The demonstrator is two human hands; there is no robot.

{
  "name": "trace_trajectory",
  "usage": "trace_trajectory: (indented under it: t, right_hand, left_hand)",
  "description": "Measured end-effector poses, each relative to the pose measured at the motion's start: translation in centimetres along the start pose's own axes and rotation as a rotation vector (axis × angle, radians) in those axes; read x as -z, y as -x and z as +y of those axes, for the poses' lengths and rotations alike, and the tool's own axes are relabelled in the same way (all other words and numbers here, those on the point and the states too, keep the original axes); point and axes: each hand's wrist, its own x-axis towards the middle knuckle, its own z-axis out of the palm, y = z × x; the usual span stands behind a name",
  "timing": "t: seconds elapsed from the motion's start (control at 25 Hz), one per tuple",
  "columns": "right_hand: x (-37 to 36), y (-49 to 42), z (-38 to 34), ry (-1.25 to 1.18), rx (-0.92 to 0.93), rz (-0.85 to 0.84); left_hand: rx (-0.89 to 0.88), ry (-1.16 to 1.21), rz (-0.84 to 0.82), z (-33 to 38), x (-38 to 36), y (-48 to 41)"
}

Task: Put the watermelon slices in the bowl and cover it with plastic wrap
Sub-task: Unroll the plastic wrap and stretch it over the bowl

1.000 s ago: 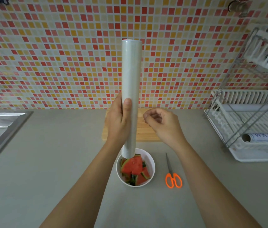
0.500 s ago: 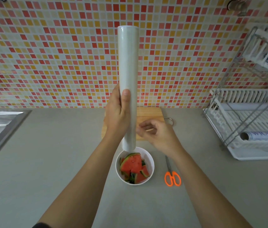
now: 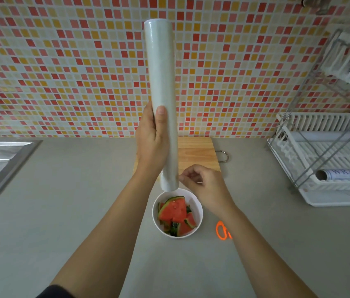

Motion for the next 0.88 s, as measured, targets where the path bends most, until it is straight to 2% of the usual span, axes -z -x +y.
trace_trajectory:
  t: [0.12,0.32,0.48,0.56,0.68,0.88]
  right_hand:
    - [1.1,-0.2,0.7,-0.049,-0.022,0.005]
    - [0.7,0.3,1.5,-0.190,-0.011,-0.083]
    - [3.0,0.4,3.2,-0.246,-0.220,-0.228]
    - [2.4,-0.3,2.7,-0.333,-0.289,-0.088]
    - [0.1,-2.6,0.6,-0.378,-0.351,0.089]
    - [-2.0,-3.6,0.0,-0.234,-0.205,0.338]
  left_hand:
    - [0.028,0.000,0.012,0.0,0.0,-0.2]
    - [0.019,-0.036,-0.025,0.3,-0.3,-0.3]
    - [0.198,-0.077,-0.171,-1.2,0.0,-0.2]
    - [0.306,-0.093,-0.257,-2.2,0.0,0.7]
    - [0.312,-0.076,-0.339,-3.0,-0.4,2.8]
    - [0.355,-0.083,-0.350,-3.8,-0.7,5.4]
